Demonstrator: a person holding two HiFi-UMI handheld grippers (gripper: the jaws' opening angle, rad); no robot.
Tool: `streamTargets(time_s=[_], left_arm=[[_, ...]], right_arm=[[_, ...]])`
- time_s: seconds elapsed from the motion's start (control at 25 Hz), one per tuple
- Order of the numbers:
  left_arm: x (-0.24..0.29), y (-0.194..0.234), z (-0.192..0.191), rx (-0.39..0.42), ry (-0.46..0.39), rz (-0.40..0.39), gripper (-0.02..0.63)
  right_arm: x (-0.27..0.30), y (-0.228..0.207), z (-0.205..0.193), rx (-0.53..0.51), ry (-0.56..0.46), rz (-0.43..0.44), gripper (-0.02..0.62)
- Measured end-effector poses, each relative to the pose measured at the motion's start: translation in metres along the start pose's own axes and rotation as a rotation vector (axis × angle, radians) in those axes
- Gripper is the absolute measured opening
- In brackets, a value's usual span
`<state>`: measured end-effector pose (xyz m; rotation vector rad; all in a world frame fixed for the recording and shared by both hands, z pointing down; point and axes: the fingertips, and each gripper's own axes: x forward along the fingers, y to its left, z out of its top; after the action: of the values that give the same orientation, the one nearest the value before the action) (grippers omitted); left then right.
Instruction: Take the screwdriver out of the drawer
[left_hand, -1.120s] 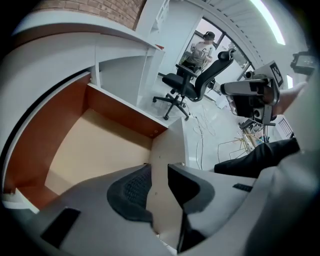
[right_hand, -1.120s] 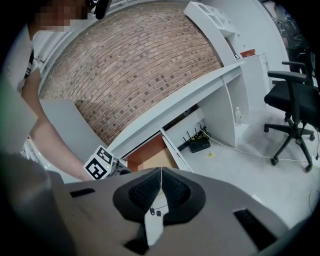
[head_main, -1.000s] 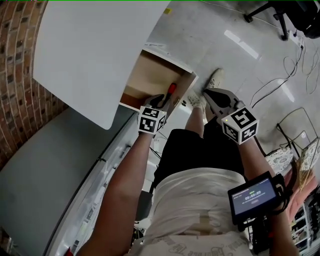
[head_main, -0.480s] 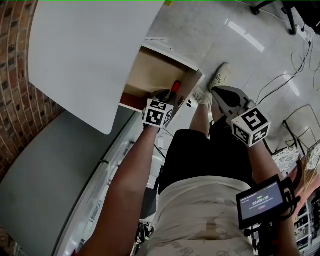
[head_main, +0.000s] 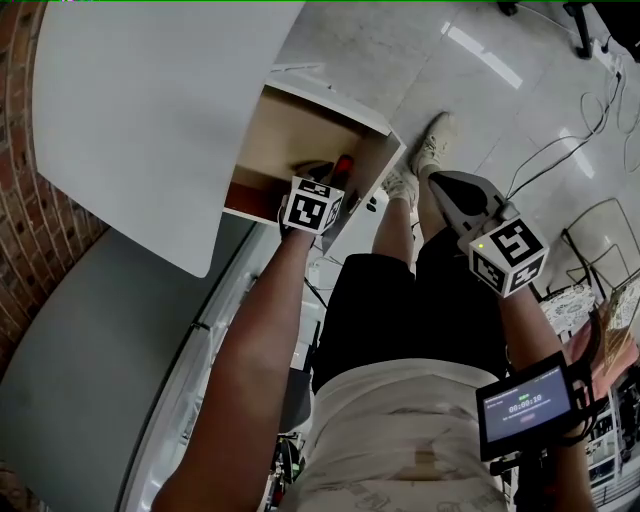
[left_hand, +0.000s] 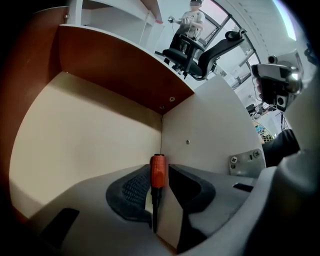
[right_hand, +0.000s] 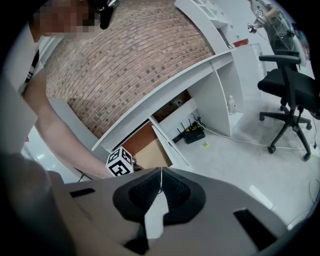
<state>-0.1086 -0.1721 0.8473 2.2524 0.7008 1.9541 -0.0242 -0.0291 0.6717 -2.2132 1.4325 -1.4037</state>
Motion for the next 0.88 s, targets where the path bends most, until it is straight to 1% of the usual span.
streamTargets(time_s=[0.16, 0.32, 0.44, 0.68, 0.8, 0.88], left_arm=[[0.009, 0.005, -0.002, 0.017, 0.012, -0.009, 0.118], [0.015, 0.006, -0.005, 0.057, 0.031, -0.027, 0.118], [0.019, 0.005, -0.006, 0.071, 0.042, -0.034, 0.118], [0.024, 0.007, -0.002, 0.071, 0.052, -0.037, 0.118], [0.023, 0.004, -0.002, 0.062, 0.049, -0.071, 0.118], [0.024, 0.003, -0.001, 0.043, 0.047, -0.1, 0.103]], right_arm=[[0.005, -0.001, -0.004, 0.008, 0.004, -0.002, 0.025], [0.008, -0.002, -0.009, 0.01, 0.013, -0.005, 0.025], [0.01, -0.002, -0.012, 0.015, 0.018, -0.008, 0.025], [0.01, -0.005, -0.013, 0.026, 0.017, -0.015, 0.025], [0.01, -0.004, -0.015, 0.028, 0.024, -0.011, 0.025], [0.01, -0.005, -0.015, 0.031, 0.022, -0.014, 0.025]])
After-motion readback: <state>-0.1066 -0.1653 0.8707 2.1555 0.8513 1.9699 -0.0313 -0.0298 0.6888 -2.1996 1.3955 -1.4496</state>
